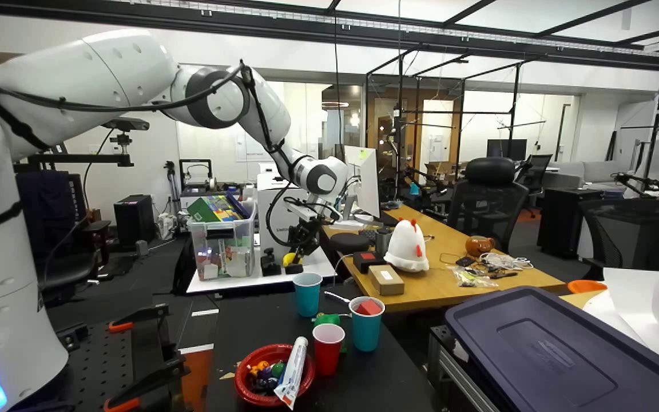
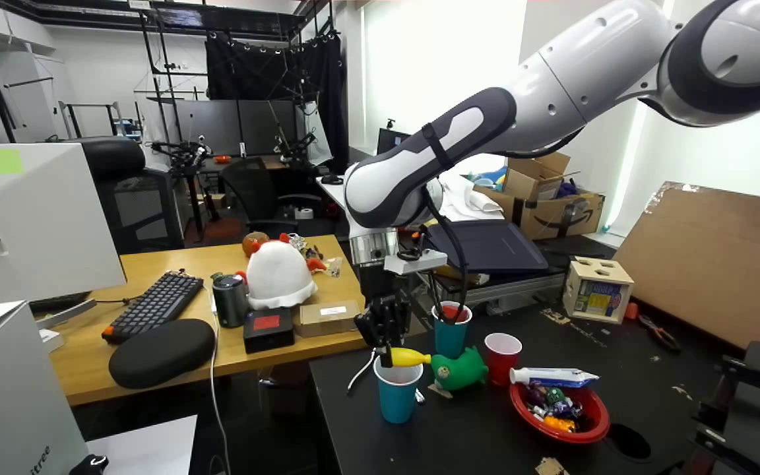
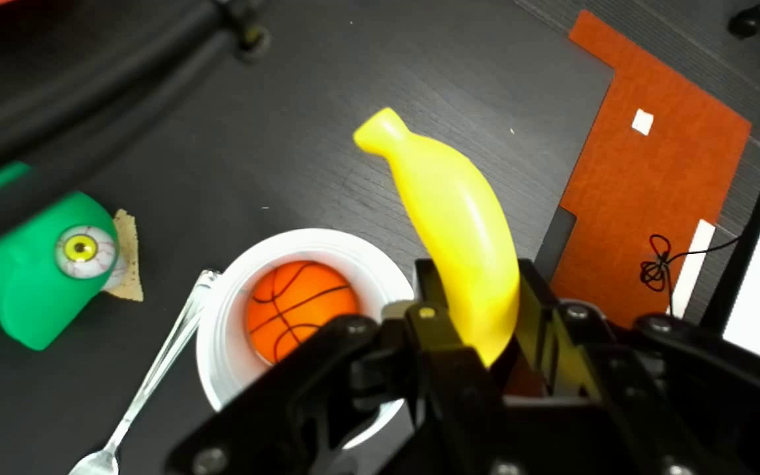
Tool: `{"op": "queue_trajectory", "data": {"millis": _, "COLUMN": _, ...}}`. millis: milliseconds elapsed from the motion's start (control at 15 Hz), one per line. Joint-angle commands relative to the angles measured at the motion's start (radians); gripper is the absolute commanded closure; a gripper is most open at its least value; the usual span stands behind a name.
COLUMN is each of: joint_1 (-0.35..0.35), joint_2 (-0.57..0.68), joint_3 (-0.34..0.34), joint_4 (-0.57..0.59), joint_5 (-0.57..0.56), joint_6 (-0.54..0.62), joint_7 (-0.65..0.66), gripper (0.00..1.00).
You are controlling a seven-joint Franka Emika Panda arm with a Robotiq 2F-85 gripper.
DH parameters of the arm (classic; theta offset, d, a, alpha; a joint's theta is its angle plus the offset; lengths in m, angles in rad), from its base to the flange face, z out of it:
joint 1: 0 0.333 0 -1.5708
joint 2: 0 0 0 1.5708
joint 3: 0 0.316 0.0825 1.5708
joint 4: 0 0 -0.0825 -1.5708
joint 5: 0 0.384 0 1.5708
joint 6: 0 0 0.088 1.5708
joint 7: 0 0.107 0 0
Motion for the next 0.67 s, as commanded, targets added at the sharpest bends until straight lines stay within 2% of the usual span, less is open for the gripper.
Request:
{"op": "queue_trajectory", "data": {"millis": 0, "joint_1": 0.03, "joint_2": 0.049, "joint_3": -0.025, "joint_4": 0.096, "joint_5": -0.032, "joint_6": -0.076, "joint_7": 0.044, "gripper": 0.93}}
{"op": "queue_trajectory", "data": {"millis": 600, "joint_1": 0.077, "joint_2": 0.078, "joint_3": -0.075, "joint_4": 0.149, "joint_5": -0.07, "joint_6": -0.057, "joint_7": 0.192, "gripper": 0.93}}
